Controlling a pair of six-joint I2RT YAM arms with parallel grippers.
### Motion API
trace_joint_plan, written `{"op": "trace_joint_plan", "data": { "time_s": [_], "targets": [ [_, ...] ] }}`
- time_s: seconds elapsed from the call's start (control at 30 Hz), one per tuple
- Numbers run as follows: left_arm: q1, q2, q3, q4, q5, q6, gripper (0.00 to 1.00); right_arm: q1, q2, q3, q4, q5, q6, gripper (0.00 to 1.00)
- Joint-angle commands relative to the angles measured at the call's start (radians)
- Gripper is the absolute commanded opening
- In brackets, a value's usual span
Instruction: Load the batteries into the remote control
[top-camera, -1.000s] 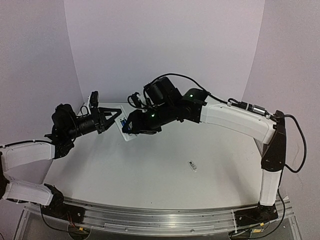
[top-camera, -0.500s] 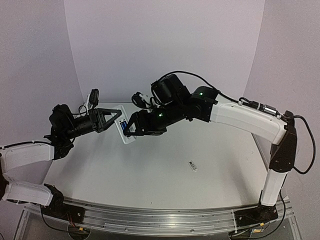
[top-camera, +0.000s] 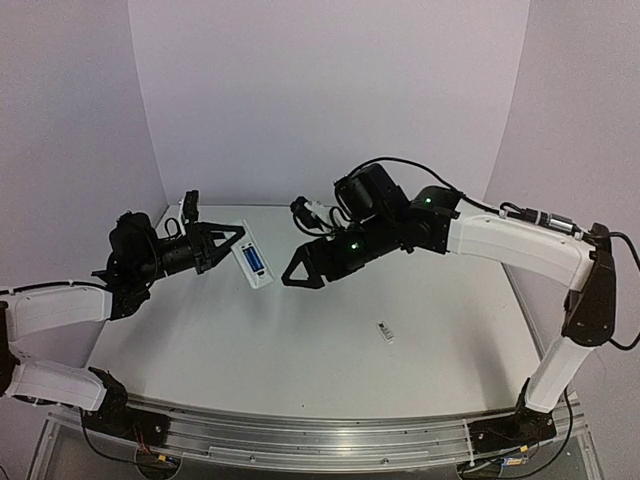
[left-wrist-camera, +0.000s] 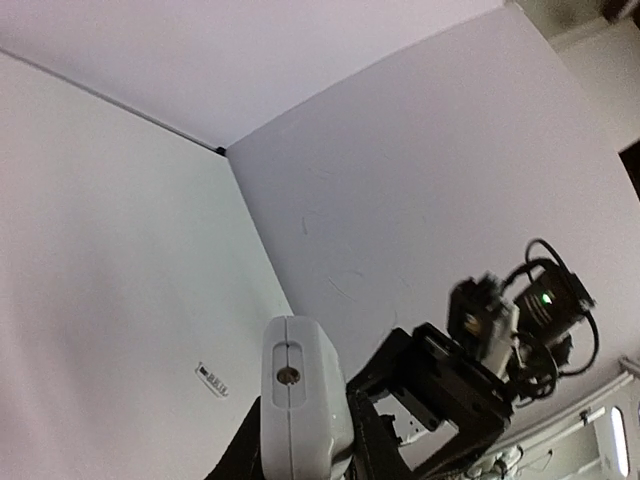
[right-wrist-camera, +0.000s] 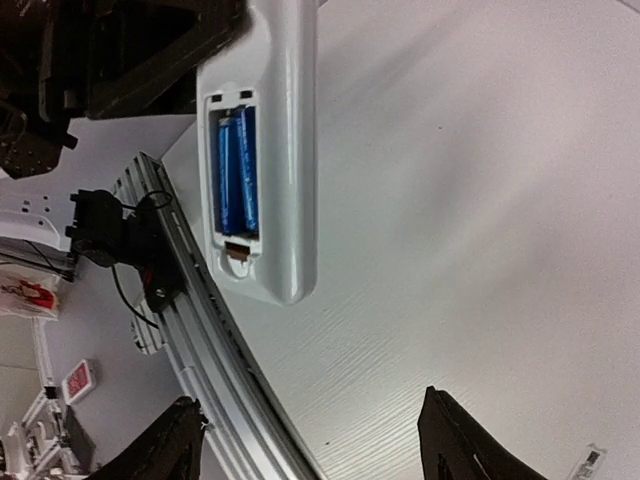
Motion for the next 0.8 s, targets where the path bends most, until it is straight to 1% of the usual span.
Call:
{"op": "trace_joint_plan", "data": {
  "time_s": [0.0,0.07,0.1,0.23,0.4,0.6,0.7,0.77],
  "targets": [
    [-0.008,0.035,-0.023,-0.041,-0.175,-0.124,0.0,0.048,0.008,0.013,0.051,0.14,-0.243,0.73],
    [-0.019,0.05,-0.029,-0.044,-0.207,-0.152,0.0,0.068,0.061,0.059,0.052,0.158,-0.328,0.75],
    [-0.026,0.056,-0.031,-0.042,-0.22,-0.161,0.0,0.074,0.088,0.086,0.052,0.164,-0.346,0.75],
    [-0.054,0.077,-0.035,-0.045,-0.275,-0.196,0.0,0.079,0.197,0.195,0.051,0.144,-0.379,0.79],
    [-0.088,0.09,-0.037,-0.024,-0.318,-0.218,0.0,0.079,0.328,0.313,0.051,0.177,-0.397,0.83],
    [-0.111,0.076,-0.047,-0.023,-0.333,-0.206,0.0,0.078,0.392,0.35,0.051,0.278,-0.388,0.84],
    [-0.117,0.06,-0.056,-0.022,-0.343,-0.201,0.0,0.078,0.406,0.348,0.052,0.29,-0.375,0.83],
    [-0.118,0.056,-0.058,-0.021,-0.345,-0.197,0.0,0.077,0.412,0.352,0.052,0.29,-0.355,0.81]
  ]
}}
